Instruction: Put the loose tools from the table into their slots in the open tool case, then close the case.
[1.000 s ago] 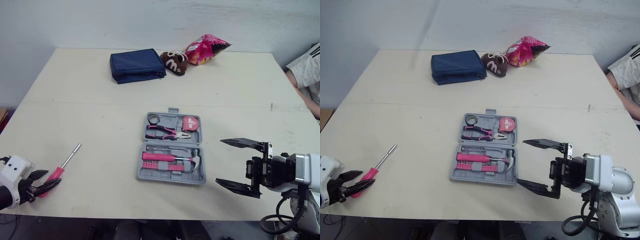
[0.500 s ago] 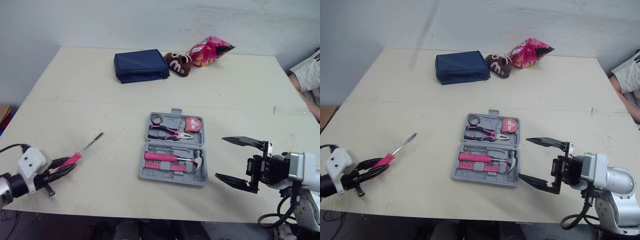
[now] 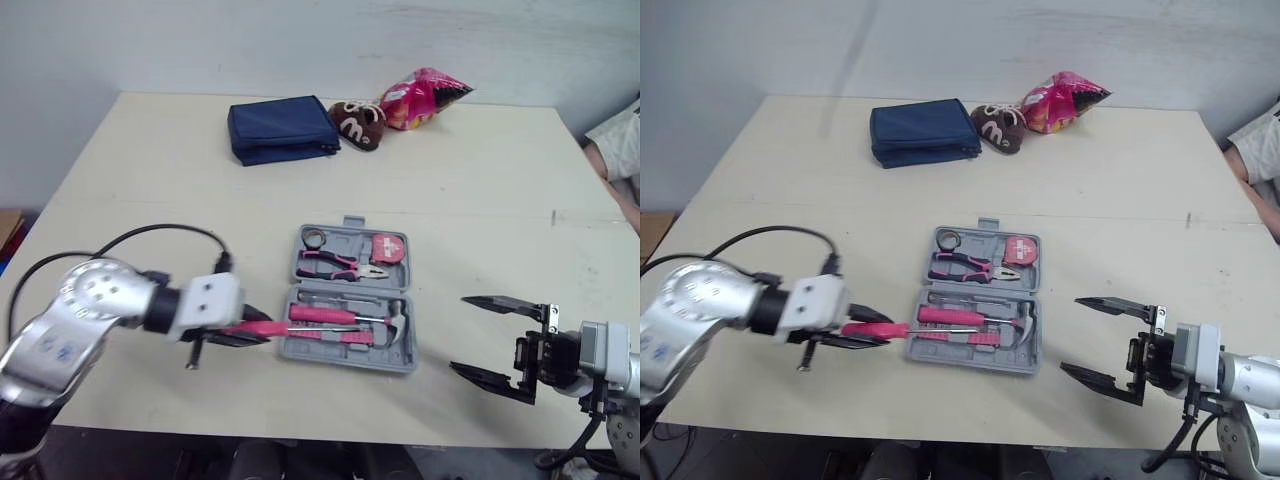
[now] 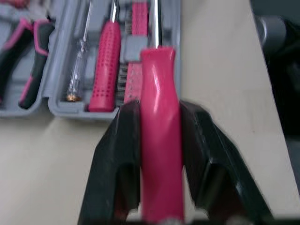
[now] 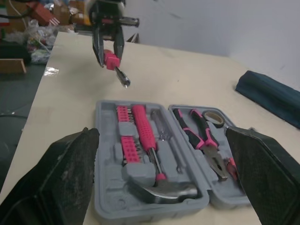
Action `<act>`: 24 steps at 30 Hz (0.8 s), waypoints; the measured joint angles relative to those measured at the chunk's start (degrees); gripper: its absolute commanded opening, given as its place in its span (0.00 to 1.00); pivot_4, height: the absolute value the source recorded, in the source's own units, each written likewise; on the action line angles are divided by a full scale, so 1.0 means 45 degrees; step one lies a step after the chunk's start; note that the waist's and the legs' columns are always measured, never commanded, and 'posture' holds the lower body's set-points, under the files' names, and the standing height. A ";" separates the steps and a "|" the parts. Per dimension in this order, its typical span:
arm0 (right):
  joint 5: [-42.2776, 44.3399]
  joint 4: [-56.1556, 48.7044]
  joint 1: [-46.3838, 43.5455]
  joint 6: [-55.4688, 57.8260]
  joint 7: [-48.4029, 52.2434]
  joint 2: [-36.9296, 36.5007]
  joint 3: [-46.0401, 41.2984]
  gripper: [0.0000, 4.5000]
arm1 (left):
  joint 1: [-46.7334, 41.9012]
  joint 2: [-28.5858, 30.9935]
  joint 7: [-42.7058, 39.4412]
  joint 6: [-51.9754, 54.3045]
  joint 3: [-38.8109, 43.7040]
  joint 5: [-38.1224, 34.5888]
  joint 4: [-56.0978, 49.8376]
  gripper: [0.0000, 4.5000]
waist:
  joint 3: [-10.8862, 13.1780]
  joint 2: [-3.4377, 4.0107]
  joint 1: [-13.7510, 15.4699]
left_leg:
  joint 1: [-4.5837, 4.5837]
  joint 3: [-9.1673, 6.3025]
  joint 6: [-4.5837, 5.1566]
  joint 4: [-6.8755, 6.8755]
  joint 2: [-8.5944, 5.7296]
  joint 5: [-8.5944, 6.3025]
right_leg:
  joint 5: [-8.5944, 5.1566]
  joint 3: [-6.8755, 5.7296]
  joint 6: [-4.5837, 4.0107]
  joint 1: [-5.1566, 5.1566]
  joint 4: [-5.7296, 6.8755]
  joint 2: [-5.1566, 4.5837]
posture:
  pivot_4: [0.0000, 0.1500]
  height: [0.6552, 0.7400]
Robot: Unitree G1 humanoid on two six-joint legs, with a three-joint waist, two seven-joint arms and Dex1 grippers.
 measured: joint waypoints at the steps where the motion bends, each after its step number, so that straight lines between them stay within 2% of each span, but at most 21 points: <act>1: -0.0026 -0.0028 0.0108 0.0001 -0.0040 0.0006 -0.0049 1.00 | -0.0853 -0.0410 0.0073 0.0706 -0.0766 0.0129 0.0045 0.12 | 0.0001 0.0001 0.0017 | -0.0004 0.0002 0.0005 0.0008 -0.0005 0.0005 | 0.0007 0.0009 0.0013 -0.0001 0.0002 0.0001 | 1.00 1.00; 6: -0.0145 -0.0334 0.0550 0.0008 -0.0406 0.0025 -0.0141 1.00 | -0.3537 -0.2119 0.0337 0.2336 -0.3590 0.1264 0.0553 0.12 | 0.0002 -0.0002 0.0028 | -0.0006 0.0016 0.0033 0.0027 -0.0036 0.0028 | 0.0031 0.0062 0.0058 0.0001 -0.0001 -0.0001 | 1.00 1.00; 10: -0.0155 -0.0722 0.1293 0.0006 -0.0655 0.0045 -0.0281 1.00 | -0.4353 -0.2775 0.0300 0.2841 -0.5170 0.2193 0.1221 0.12 | 0.0002 -0.0002 -0.0013 | -0.0001 0.0036 0.0019 0.0027 -0.0025 0.0041 | 0.0032 0.0087 0.0061 -0.0009 0.0007 0.0010 | 1.00 1.00; 14: -0.0165 -0.1386 0.1814 0.0006 -0.1054 0.0064 -0.0468 1.00 | -0.4610 -0.3695 0.0493 0.3848 -0.5799 0.2305 0.1292 0.12 | 0.0002 -0.0002 0.0033 | -0.0001 0.0026 0.0021 0.0039 -0.0025 0.0049 | 0.0032 0.0084 0.0061 -0.0007 0.0026 0.0001 | 1.00 1.00; 20: -0.0174 -0.2016 0.2337 0.0129 -0.1757 0.0060 -0.0732 1.00 | -0.4102 -0.3515 0.0700 0.4496 -0.5868 0.2318 0.1121 0.12 | 0.0003 -0.0002 0.0024 | 0.0015 0.0020 0.0010 0.0035 -0.0028 0.0071 | 0.0032 0.0086 0.0060 -0.0009 0.0063 -0.0003 | 1.00 1.00; 24: -0.0170 -0.2117 0.2281 0.0152 -0.1949 0.0005 -0.0771 1.00 | -0.4087 -0.3891 0.1112 0.4518 -0.5868 0.2445 0.1124 0.12 | 0.0003 -0.0003 0.0066 | 0.0007 0.0013 0.0020 0.0038 -0.0048 0.0074 | 0.0032 0.0081 0.0060 -0.0006 0.0061 -0.0023 | 1.00 1.00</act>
